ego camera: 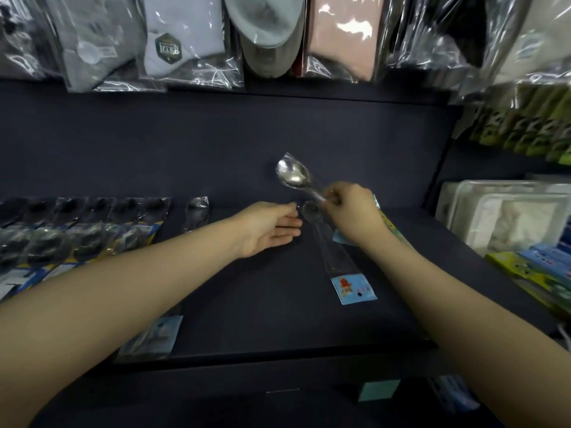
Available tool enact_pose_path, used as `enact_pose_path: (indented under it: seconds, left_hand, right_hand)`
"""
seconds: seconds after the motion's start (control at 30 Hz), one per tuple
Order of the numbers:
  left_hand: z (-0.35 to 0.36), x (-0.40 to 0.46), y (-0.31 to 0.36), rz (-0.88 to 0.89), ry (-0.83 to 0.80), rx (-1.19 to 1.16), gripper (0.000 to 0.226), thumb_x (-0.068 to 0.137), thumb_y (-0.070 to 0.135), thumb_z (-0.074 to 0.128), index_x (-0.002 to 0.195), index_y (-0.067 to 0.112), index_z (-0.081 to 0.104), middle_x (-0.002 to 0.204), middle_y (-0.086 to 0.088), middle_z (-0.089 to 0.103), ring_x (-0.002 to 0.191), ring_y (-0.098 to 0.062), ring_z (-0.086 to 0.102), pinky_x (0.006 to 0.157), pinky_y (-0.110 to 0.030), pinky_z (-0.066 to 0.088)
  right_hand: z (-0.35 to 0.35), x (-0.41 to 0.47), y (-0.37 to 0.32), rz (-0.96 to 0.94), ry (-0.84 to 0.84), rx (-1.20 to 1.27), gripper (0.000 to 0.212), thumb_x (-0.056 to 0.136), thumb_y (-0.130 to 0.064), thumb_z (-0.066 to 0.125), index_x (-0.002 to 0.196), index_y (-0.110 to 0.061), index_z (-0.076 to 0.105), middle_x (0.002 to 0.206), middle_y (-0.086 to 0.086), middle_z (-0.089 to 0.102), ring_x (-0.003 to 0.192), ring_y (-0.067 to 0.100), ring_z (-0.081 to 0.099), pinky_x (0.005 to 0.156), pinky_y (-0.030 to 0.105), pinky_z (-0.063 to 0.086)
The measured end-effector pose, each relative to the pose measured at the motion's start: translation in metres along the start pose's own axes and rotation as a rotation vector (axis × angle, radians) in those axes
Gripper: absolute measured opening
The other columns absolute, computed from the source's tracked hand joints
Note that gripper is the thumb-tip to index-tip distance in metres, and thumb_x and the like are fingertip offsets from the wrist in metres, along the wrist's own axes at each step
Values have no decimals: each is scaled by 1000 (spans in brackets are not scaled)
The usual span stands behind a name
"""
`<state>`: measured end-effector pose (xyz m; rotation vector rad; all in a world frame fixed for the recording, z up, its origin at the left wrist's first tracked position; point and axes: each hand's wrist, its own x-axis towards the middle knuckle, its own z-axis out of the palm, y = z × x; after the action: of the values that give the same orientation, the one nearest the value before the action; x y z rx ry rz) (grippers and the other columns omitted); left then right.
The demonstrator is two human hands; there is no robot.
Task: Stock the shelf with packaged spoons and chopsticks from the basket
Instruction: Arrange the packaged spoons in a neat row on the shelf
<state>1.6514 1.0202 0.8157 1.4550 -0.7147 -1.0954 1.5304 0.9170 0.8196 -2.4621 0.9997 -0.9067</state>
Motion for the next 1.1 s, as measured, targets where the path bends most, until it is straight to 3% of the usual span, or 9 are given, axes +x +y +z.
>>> enact_pose_path:
  seconds: [0.13, 0.23, 0.33, 0.43, 0.6, 0.77, 0.9, 1.0, 1.1]
  left_hand:
    - [-7, -8, 14, 202, -6, -161, 18, 93, 28, 49, 96, 15, 62, 96, -1, 67, 90, -13, 64, 84, -25, 51]
    - [-25, -15, 16, 228, 61, -125, 14, 91, 20, 54, 89, 10, 64, 92, -5, 69, 84, -13, 66, 71, -19, 57]
    - [-46, -23, 17, 212, 60, -113, 15, 92, 13, 50, 88, 6, 62, 90, -7, 69, 82, -14, 67, 68, -18, 58]
    - [-65, -30, 23, 226, 29, -178, 19, 95, 10, 44, 89, 3, 61, 93, -9, 68, 86, -15, 67, 71, -20, 58]
    - [-83, -43, 27, 302, -10, -255, 17, 95, 7, 43, 94, 6, 60, 95, -5, 69, 82, -11, 69, 72, -22, 59]
    - [-100, -54, 22, 239, -1, -34, 11, 84, 12, 61, 93, 18, 63, 92, 3, 70, 81, -11, 68, 65, -20, 58]
    - [-105, -58, 14, 210, 49, 7, 2, 82, 12, 65, 83, 12, 64, 82, -3, 68, 66, -8, 68, 56, -17, 55]
    - [-114, -60, 15, 228, 108, -52, 4, 83, 9, 63, 80, 9, 61, 79, -3, 65, 65, -9, 66, 55, -17, 56]
    - [-122, -61, 16, 223, 153, -85, 2, 85, 6, 61, 83, 5, 61, 78, -5, 62, 70, -11, 62, 56, -18, 57]
  right_hand:
    - [2, -23, -41, 162, -234, 637, 5, 83, -3, 63, 87, -4, 61, 63, 4, 56, 50, 11, 48, 47, 18, 44]
    - [11, -30, -52, 198, -329, 694, 10, 84, -14, 66, 85, -4, 62, 66, 4, 59, 51, 7, 54, 47, 14, 45]
    - [14, -34, -46, 287, -578, 676, 16, 88, -30, 60, 86, -15, 65, 79, 3, 65, 69, 9, 60, 67, 23, 48]
    - [17, -39, -45, 261, -742, 775, 13, 92, -14, 55, 84, -10, 64, 80, 5, 71, 71, 11, 65, 68, 19, 51]
    - [21, -45, -68, 215, -704, 853, 13, 88, -5, 57, 77, -8, 62, 66, 3, 70, 54, 6, 65, 56, 16, 52]
    - [35, -55, -91, 195, -546, 830, 8, 89, -8, 58, 85, -3, 62, 66, 4, 65, 46, 1, 57, 51, 13, 49]
    - [47, -64, -110, 239, -441, 918, 6, 89, -8, 58, 85, -4, 62, 70, 8, 64, 45, 0, 58, 49, 13, 50]
    - [53, -70, -115, 227, -400, 1025, 26, 87, -5, 59, 113, -8, 54, 80, 8, 70, 59, 7, 66, 64, 20, 56]
    - [56, -77, -113, 117, -360, 983, 62, 87, -7, 61, 133, -32, 29, 88, 5, 74, 84, 16, 71, 89, 30, 53]
